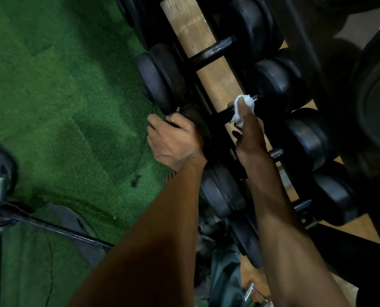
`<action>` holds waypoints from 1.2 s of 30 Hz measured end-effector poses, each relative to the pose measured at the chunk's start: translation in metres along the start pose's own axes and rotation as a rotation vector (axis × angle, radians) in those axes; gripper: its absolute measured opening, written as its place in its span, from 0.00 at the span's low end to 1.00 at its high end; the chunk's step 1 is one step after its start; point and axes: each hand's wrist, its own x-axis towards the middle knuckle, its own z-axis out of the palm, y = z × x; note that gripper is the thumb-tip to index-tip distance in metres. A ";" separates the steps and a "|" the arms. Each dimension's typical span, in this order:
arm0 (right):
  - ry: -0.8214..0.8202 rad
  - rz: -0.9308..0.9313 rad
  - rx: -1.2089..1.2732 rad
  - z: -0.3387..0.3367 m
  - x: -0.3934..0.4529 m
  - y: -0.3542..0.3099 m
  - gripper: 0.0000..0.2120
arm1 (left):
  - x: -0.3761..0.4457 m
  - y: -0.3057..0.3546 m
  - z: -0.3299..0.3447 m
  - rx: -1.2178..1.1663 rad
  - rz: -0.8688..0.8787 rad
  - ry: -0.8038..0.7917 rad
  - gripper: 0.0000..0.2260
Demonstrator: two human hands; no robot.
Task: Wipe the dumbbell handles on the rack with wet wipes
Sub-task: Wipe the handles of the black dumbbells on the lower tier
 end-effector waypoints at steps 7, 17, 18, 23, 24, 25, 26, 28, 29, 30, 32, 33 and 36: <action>-0.037 0.023 -0.212 0.006 -0.007 0.018 0.19 | -0.001 0.000 0.000 -0.002 0.002 0.001 0.15; 0.055 -0.098 -0.546 -0.001 -0.016 0.016 0.18 | -0.001 0.002 -0.002 -0.019 -0.029 -0.005 0.14; 0.072 -0.130 -0.575 -0.001 -0.016 0.014 0.18 | -0.001 0.003 -0.002 -0.024 -0.038 -0.007 0.14; 0.092 -0.248 -0.685 0.000 -0.024 0.004 0.20 | -0.001 0.007 -0.008 -0.044 -0.046 -0.038 0.13; 0.093 -0.277 -0.693 0.002 -0.028 0.001 0.19 | -0.001 0.007 -0.009 -0.047 -0.046 -0.049 0.14; 0.104 -0.308 -0.699 0.005 -0.029 -0.001 0.19 | -0.001 0.007 -0.009 -0.044 -0.046 -0.061 0.14; 0.119 -0.333 -0.703 0.008 -0.031 -0.005 0.17 | 0.000 0.007 -0.010 -0.034 -0.050 -0.076 0.14; 0.142 -0.362 -0.713 0.015 -0.030 -0.011 0.16 | 0.001 0.007 -0.012 -0.011 -0.062 -0.110 0.16; 0.136 -0.384 -0.717 0.021 -0.029 -0.015 0.16 | 0.003 0.007 -0.014 -0.009 -0.071 -0.131 0.17; 0.119 -0.404 -0.714 0.027 -0.027 -0.019 0.15 | 0.005 0.006 -0.015 -0.008 -0.083 -0.156 0.18; 0.069 -0.432 -0.670 0.041 -0.021 -0.026 0.13 | 0.017 0.004 -0.017 0.001 -0.133 -0.196 0.20; 0.046 -0.441 -0.649 0.048 -0.017 -0.029 0.11 | 0.026 0.004 -0.017 0.005 -0.178 -0.196 0.20; 0.001 -0.481 -0.624 0.072 -0.005 -0.038 0.06 | 0.060 0.013 -0.014 -0.035 -0.264 -0.149 0.18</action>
